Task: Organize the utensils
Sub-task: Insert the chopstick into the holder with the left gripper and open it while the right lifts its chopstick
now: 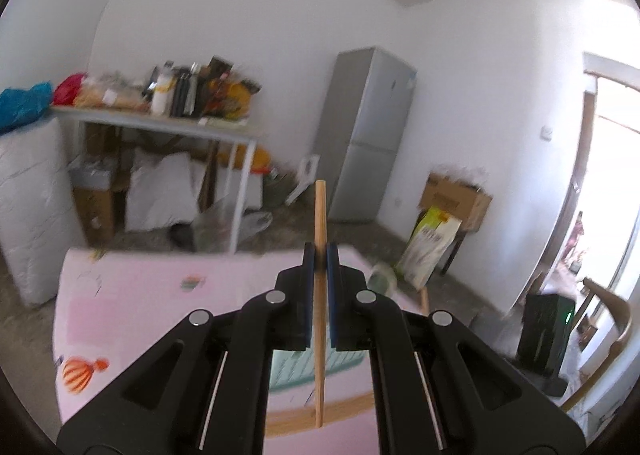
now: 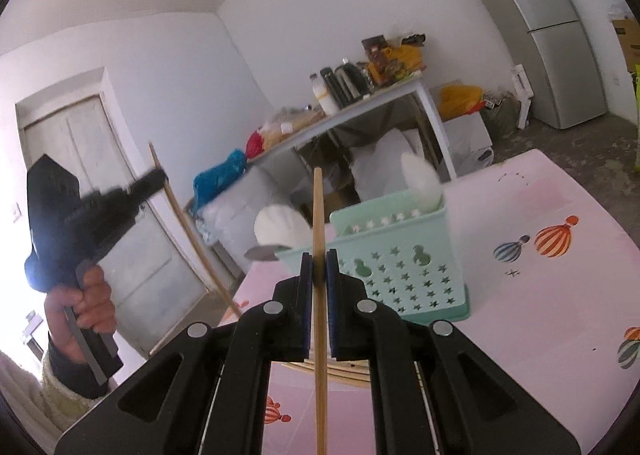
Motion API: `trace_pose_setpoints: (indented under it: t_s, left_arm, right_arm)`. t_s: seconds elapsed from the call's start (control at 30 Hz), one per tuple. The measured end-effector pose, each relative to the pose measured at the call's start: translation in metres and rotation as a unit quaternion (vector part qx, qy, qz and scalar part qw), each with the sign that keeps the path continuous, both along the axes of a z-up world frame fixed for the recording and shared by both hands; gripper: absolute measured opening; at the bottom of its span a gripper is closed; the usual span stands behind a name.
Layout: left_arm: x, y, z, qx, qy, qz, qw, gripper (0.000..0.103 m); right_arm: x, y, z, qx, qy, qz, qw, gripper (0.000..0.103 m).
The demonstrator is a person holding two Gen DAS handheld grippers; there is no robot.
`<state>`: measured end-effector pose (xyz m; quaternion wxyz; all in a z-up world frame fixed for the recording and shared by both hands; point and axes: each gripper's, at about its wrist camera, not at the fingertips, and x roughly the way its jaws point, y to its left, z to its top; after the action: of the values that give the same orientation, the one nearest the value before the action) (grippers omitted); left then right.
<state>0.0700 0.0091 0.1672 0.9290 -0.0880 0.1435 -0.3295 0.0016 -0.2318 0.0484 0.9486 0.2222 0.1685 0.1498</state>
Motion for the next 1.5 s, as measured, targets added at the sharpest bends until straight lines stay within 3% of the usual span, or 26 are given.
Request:
trace_pose_setpoints:
  t_s: [0.23, 0.4, 0.7, 0.93, 0.97, 1.1, 1.33, 1.5]
  left_arm:
    - [0.020, -0.035, 0.038, -0.040, -0.060, 0.009, 0.9974, 0.004]
    - [0.046, -0.066, 0.040, -0.046, -0.075, 0.049, 0.9949, 0.004]
    - [0.078, -0.110, -0.008, 0.024, -0.042, 0.083, 0.9954, 0.004]
    - [0.072, -0.113, -0.032, 0.062, -0.031, 0.081, 0.9943, 0.005]
    - [0.070, -0.112, -0.033, 0.063, -0.031, 0.078, 0.9944, 0.007]
    - [0.058, -0.104, -0.033, 0.064, -0.031, 0.082, 0.9941, 0.032]
    - [0.030, -0.086, -0.028, 0.059, -0.038, 0.071, 0.9950, 0.048]
    - [0.010, -0.072, -0.035, 0.062, -0.025, 0.044, 0.9968, 0.065]
  right_arm:
    - [-0.009, -0.011, -0.002, 0.018, -0.002, -0.005, 1.000, 0.007]
    - [-0.008, -0.014, -0.007, 0.033, 0.005, 0.000, 0.999, 0.007]
    - [-0.005, -0.027, -0.015, 0.054, 0.011, -0.002, 0.998, 0.007]
    - [-0.005, -0.028, -0.016, 0.054, 0.012, -0.003, 0.998, 0.007]
    - [-0.005, -0.028, -0.016, 0.054, 0.012, -0.004, 0.998, 0.007]
    - [-0.006, -0.027, -0.016, 0.051, 0.012, -0.007, 0.999, 0.007]
    - [-0.007, -0.022, -0.014, 0.040, 0.013, -0.015, 0.999, 0.007]
    - [-0.012, -0.025, -0.002, 0.024, -0.004, -0.027, 0.999, 0.007]
